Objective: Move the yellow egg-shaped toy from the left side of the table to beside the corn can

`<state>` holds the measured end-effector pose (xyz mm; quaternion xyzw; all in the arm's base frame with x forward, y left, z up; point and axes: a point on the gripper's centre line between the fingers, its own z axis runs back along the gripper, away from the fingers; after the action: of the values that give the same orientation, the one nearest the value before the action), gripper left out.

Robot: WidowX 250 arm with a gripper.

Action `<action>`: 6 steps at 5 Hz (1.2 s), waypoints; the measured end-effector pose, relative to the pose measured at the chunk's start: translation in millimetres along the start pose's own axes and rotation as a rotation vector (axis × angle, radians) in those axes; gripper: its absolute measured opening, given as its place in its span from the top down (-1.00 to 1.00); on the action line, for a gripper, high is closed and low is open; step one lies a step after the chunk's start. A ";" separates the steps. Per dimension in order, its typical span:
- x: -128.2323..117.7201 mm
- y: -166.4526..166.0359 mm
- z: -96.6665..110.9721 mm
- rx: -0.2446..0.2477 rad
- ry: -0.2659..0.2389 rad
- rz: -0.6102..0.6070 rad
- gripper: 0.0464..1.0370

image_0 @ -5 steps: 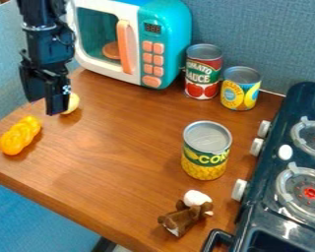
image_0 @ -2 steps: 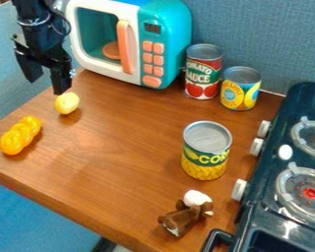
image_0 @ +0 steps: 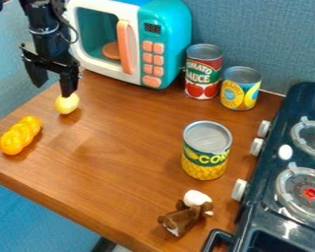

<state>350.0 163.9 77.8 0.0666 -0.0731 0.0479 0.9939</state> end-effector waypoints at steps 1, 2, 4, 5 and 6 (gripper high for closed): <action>6.6 2.9 -11.7 -0.002 0.038 0.026 -0.93; 8.3 2.2 -22.2 -0.011 0.075 0.047 -0.93; 5.6 -3.5 -44.0 -0.052 0.137 0.060 -0.93; 6.0 -7.3 -51.3 -0.077 0.155 0.073 -0.85; 6.1 -12.7 -49.8 -0.117 0.154 0.056 -0.35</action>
<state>364.3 158.9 28.3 0.0024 -0.0008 0.0764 0.9971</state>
